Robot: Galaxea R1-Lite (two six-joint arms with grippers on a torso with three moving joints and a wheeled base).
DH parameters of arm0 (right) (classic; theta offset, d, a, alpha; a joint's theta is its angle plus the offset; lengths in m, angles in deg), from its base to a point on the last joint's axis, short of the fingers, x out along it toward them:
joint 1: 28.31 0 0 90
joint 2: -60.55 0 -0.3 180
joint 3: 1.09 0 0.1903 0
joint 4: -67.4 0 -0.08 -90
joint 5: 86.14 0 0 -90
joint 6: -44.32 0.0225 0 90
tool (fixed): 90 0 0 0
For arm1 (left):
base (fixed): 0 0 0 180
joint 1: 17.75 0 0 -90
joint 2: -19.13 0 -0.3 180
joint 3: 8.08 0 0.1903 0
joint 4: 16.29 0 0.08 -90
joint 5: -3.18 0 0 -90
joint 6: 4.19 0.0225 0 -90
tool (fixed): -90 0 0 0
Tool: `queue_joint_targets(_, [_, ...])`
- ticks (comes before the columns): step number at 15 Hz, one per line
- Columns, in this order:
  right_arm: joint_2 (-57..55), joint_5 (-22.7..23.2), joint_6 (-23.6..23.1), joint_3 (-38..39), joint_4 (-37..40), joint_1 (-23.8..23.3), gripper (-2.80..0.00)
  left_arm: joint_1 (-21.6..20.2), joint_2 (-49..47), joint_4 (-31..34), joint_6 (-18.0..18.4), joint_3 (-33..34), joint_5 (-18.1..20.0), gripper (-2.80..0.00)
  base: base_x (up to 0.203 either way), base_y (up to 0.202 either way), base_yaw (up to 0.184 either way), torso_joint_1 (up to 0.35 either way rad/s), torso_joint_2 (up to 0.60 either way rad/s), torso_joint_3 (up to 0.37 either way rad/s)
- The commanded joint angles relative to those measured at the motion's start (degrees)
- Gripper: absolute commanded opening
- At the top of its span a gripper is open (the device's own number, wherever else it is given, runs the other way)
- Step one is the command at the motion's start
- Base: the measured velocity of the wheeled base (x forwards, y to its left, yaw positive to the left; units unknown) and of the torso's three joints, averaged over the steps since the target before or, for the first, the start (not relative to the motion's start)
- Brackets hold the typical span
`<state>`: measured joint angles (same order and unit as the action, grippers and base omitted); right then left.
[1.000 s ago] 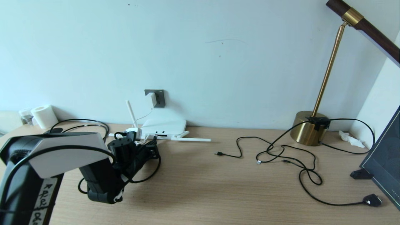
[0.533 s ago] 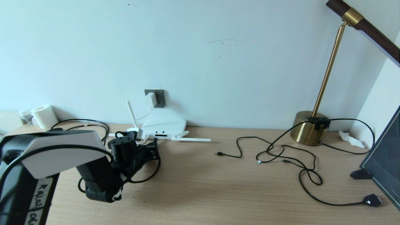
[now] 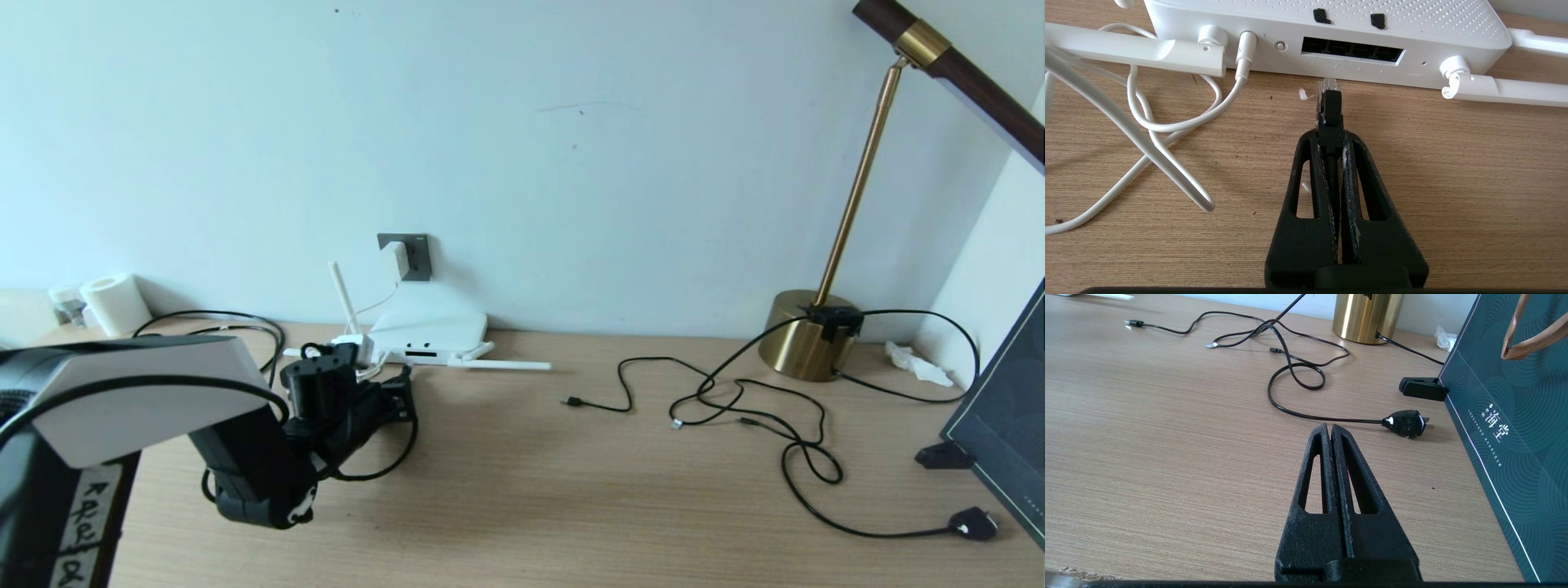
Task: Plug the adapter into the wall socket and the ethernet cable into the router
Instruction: Plug cable into router interface
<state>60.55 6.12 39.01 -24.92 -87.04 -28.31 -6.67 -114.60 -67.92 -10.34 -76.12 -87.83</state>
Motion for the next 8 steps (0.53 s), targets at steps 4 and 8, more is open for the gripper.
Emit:
queue_joint_targets(4, [-0.09, 0.03, -0.05, -0.04, 0.0, 0.0, -2.8, -0.01, 1.73, 0.28, -0.01, -0.23, -0.13, -2.8, 0.0, 0.0, 0.0, 0.0, 0.0, 0.0])
queue_joint_targets(8, [-0.09, 0.03, -0.05, 0.02, 0.0, 0.0, -2.8, -0.01, 1.9, 0.28, -0.01, -0.5, -0.13, -2.8, 0.0, 0.0, 0.0, 0.0, 0.0, 0.0])
